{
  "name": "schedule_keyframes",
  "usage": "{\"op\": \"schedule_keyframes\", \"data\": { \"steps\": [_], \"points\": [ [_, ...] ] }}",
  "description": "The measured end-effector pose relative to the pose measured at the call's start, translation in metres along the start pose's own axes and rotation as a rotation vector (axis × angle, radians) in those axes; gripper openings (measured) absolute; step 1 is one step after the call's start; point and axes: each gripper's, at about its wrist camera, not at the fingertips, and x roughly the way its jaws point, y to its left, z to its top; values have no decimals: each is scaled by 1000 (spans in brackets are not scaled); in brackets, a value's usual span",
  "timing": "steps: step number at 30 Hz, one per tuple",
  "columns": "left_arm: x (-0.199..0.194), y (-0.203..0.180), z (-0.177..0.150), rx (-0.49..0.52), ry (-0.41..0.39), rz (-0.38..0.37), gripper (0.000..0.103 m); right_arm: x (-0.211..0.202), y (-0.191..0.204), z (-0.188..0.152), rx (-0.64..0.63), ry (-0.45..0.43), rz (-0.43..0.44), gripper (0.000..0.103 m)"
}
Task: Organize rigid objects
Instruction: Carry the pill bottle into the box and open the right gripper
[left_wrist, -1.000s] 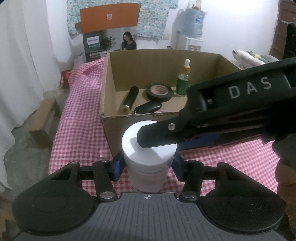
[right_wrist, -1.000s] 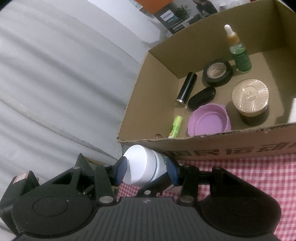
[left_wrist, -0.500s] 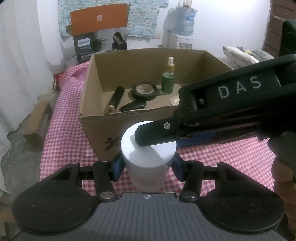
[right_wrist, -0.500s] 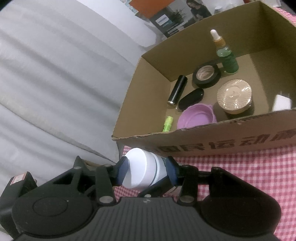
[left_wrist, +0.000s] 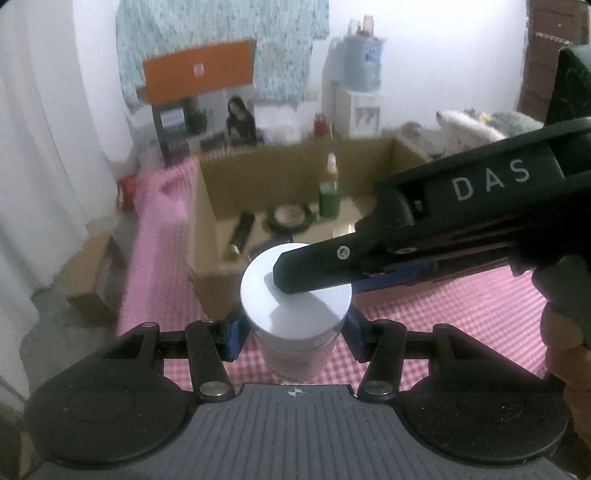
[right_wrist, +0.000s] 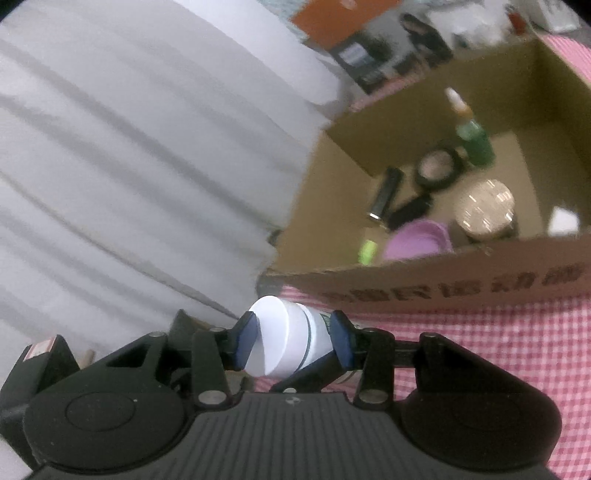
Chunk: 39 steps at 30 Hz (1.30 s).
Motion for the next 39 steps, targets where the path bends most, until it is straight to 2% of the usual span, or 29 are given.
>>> {"op": "schedule_keyframes", "data": {
  "steps": [4, 7, 10, 14, 18, 26, 31, 39],
  "points": [
    [-21, -3, 23, 47, -71, 14, 53, -22, 27, 11, -75, -47, 40, 47],
    [-24, -8, 47, 68, -109, -2, 53, -39, 39, 28, -115, -89, 49, 47],
    [-14, -14, 73, 80, -129, -48, 53, -57, 41, 49, -125, -126, 40, 47],
    [16, -28, 103, 96, -116, -117, 53, -76, 28, 77, -109, -164, -5, 47],
    [58, -46, 121, 121, -67, -164, 53, -82, 2, 101, -62, -179, -68, 47],
    [141, -62, 135, 109, 104, -244, 53, -66, -74, 133, 65, -145, -148, 47],
    [165, -69, 133, 118, 150, -242, 53, -55, -109, 138, 106, -113, -169, 47],
    [187, -75, 136, 132, 199, -221, 53, -44, -128, 149, 97, -76, -191, 47]
  ]
}}
